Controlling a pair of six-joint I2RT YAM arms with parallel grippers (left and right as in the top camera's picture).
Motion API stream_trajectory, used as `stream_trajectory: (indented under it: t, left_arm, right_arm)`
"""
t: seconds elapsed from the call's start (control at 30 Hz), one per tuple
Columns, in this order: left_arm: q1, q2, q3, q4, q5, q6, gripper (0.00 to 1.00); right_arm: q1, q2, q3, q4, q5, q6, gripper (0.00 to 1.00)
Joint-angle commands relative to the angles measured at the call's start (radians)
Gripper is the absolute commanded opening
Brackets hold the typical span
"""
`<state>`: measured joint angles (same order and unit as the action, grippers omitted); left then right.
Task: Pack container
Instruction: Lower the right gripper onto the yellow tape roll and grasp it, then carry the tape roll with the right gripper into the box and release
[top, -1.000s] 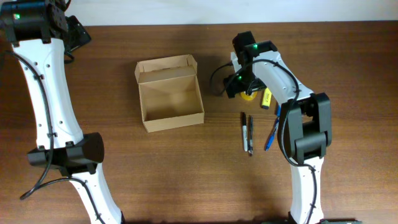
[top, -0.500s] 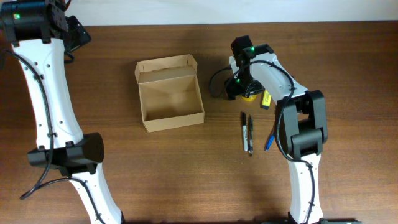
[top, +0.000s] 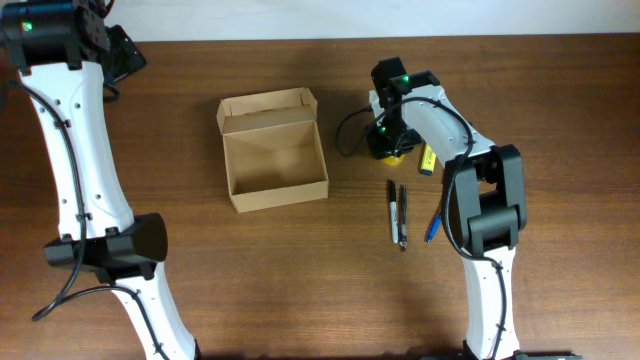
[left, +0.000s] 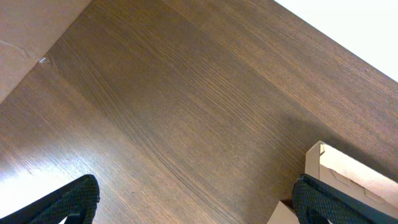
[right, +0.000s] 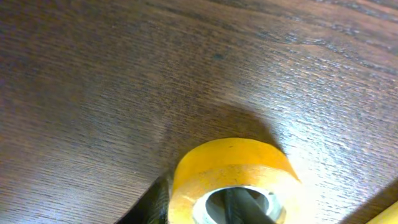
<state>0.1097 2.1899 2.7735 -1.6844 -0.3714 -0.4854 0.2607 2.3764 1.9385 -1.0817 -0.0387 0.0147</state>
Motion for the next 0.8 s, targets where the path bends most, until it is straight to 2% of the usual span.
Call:
stream_trajectory:
  t: [0.0,0.07,0.1,0.37,0.57,0.77]
  left_arm:
    - [0.005,-0.029,0.009,-0.003,-0.007,0.016,1.0]
    - [0.005,-0.029,0.009,-0.003,-0.007,0.016,1.0]
    - [0.005,-0.029,0.009,-0.003,-0.007,0.016,1.0]
    - [0.005,-0.029,0.009,-0.003,-0.007,0.016,1.0]
    - [0.005,-0.029,0.009,-0.003,-0.007,0.016,1.0]
    - [0.005,-0.029,0.009,-0.003,-0.007,0.016,1.0]
  right_arm:
    - [0.006,0.022,0.014,-0.011,-0.002,0.001,0.18]
    - [0.006,0.022,0.014,-0.018,-0.002,0.001,0.06]
    - [0.006,0.021,0.017,-0.024,-0.002,0.001,0.04]
    - [0.006,-0.024,0.121,-0.114,-0.002,0.02,0.03]
    - [0.015,-0.07,0.353,-0.253,-0.002,0.024,0.04]
    - [0.081,-0.078,0.665,-0.427,-0.002,0.012,0.04]
